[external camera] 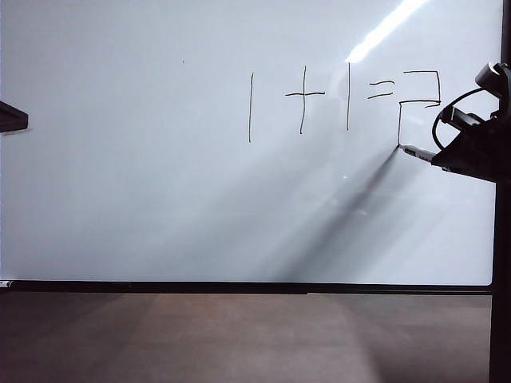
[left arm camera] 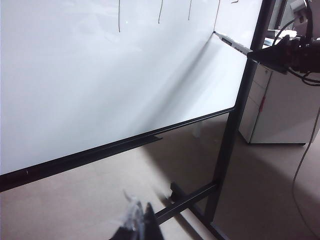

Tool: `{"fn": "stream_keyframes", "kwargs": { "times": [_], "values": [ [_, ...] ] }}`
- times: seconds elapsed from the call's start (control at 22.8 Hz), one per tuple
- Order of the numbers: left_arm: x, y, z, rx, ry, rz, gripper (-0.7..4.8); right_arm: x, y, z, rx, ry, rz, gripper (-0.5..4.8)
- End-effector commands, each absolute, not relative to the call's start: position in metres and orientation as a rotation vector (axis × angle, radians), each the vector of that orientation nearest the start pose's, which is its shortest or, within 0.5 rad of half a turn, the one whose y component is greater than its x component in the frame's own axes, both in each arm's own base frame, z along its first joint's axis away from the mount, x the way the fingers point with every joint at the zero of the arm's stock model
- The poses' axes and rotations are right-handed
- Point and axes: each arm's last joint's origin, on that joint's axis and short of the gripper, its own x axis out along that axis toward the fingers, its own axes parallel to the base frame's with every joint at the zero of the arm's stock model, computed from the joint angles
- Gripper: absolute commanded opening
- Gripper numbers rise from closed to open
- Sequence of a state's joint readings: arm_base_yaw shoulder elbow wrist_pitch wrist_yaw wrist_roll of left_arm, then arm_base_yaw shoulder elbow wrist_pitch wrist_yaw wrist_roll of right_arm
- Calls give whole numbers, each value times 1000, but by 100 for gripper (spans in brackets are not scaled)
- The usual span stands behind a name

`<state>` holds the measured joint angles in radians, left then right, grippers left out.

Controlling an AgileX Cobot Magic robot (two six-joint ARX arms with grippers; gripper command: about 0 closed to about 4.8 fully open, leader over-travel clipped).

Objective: Reach to the right to find the marker pen, pick it up, and write the answer to the math problem on the whiteboard.

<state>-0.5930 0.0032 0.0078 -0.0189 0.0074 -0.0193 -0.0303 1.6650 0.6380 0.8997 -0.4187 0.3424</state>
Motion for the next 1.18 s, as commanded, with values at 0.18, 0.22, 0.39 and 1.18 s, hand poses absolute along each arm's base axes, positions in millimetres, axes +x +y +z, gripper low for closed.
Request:
{"fn": "stream_keyframes", "kwargs": {
  "times": [0.18,0.22,0.39,1.18],
  "values": [
    [81,-55,165,-17,8,-599,-4,317,-4,180,358,153,333,-9],
    [81,-55,165,-17,7,-599,-4,316,-8,179,359,151,319,-9],
    [81,-55,165,-17,8,-599,-5,315,-28,179,363,139,283,-9],
    [81,-55,165,-17,8,-599,-5,271,-45,186,385,32,235,-9]
  ]
}}
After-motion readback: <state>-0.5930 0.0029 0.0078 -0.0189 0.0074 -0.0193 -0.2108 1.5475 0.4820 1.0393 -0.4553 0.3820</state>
